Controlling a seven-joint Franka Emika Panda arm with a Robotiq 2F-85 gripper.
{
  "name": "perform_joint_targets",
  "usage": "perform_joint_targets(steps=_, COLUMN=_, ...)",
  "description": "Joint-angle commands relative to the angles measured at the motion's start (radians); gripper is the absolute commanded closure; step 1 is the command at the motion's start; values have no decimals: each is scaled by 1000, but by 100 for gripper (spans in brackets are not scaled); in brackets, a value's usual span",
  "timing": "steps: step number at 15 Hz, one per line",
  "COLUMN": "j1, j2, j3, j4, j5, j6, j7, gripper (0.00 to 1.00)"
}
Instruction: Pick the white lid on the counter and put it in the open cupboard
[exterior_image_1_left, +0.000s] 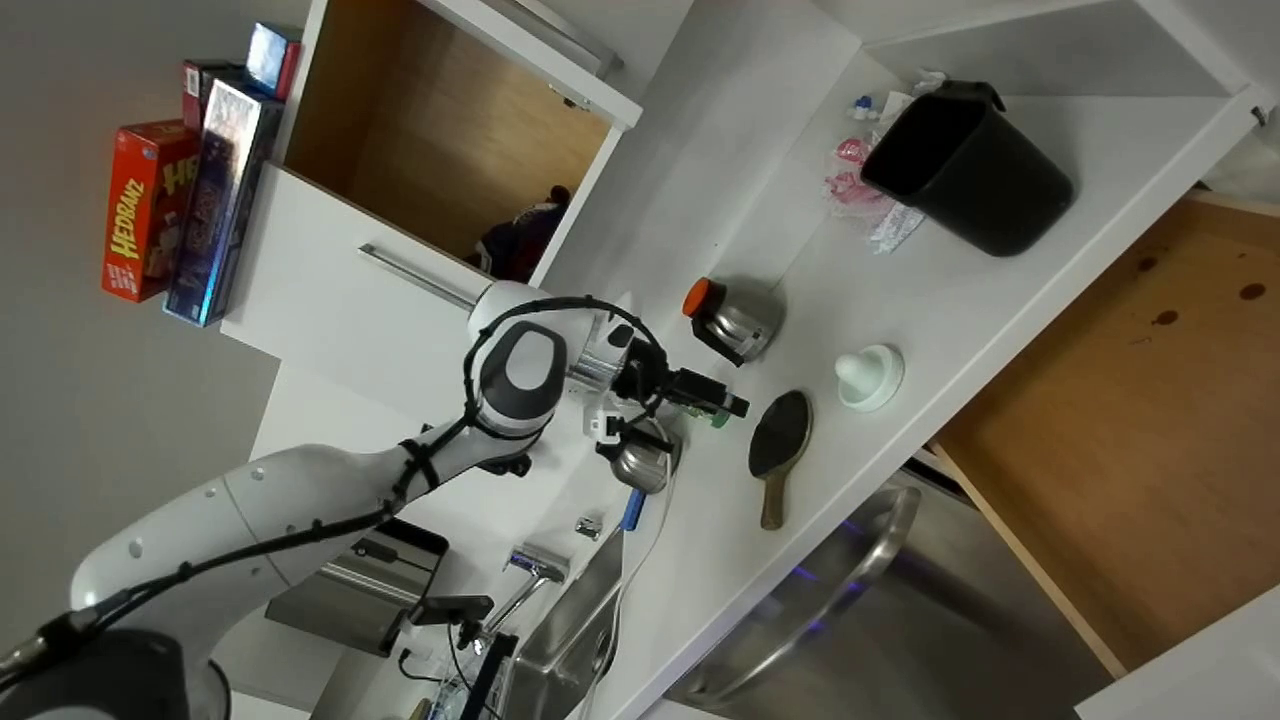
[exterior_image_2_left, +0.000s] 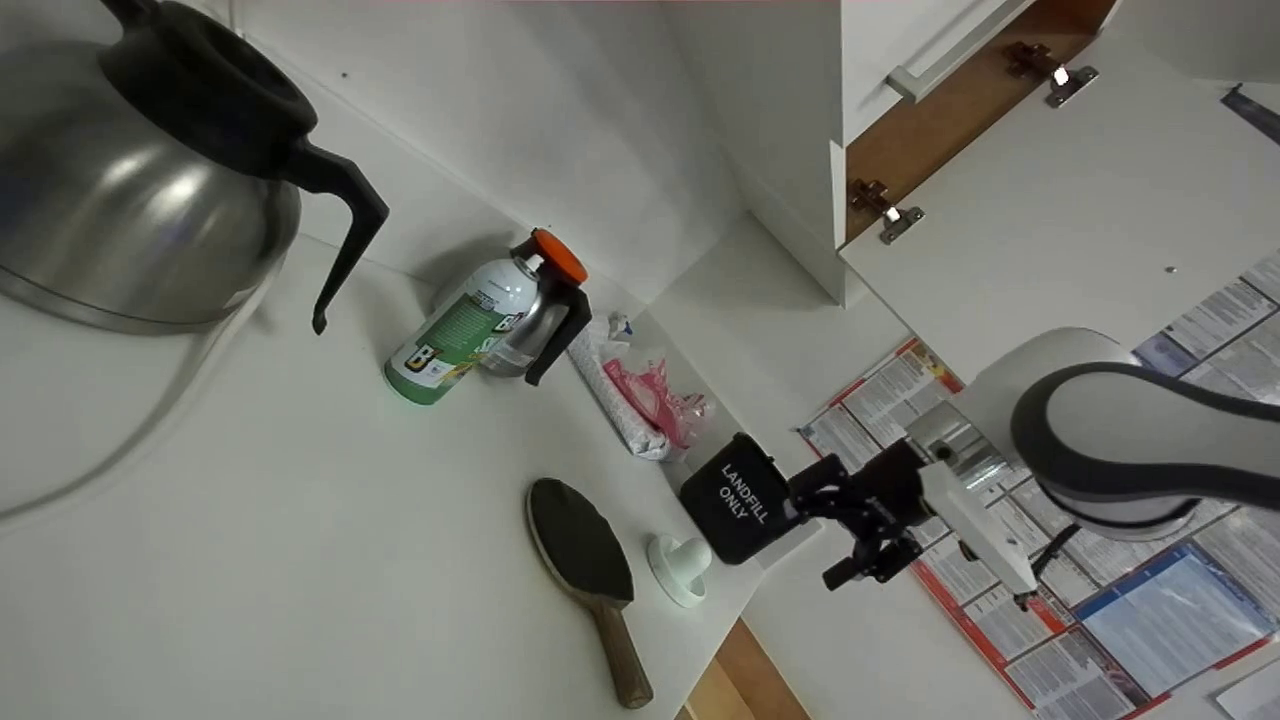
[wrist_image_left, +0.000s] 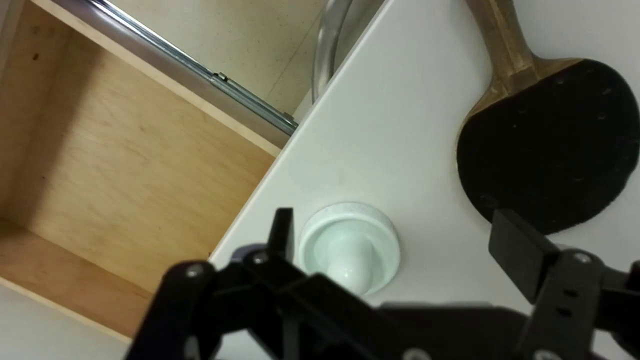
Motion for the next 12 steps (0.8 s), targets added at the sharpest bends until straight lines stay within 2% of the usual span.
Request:
perform_joint_targets(steps=1, j1=9, j2=103, j3=-14, j4=60, j5=-66, j6=16, j7=143, gripper=0)
perform_joint_targets(steps=2, j1=16, j2=65, j3=-17, j4=22, j5=-34, j6=11, j7=73, gripper=0)
perform_joint_targets(steps=7, j1=21, j2=84, j3=-22, j4=27, j5=-37, j6=12, j7=82, gripper=0)
perform_joint_targets(steps=12, j1=23, j2=194, j3=-28, j4=97, j5=28, j6=84, j7=91, gripper=0)
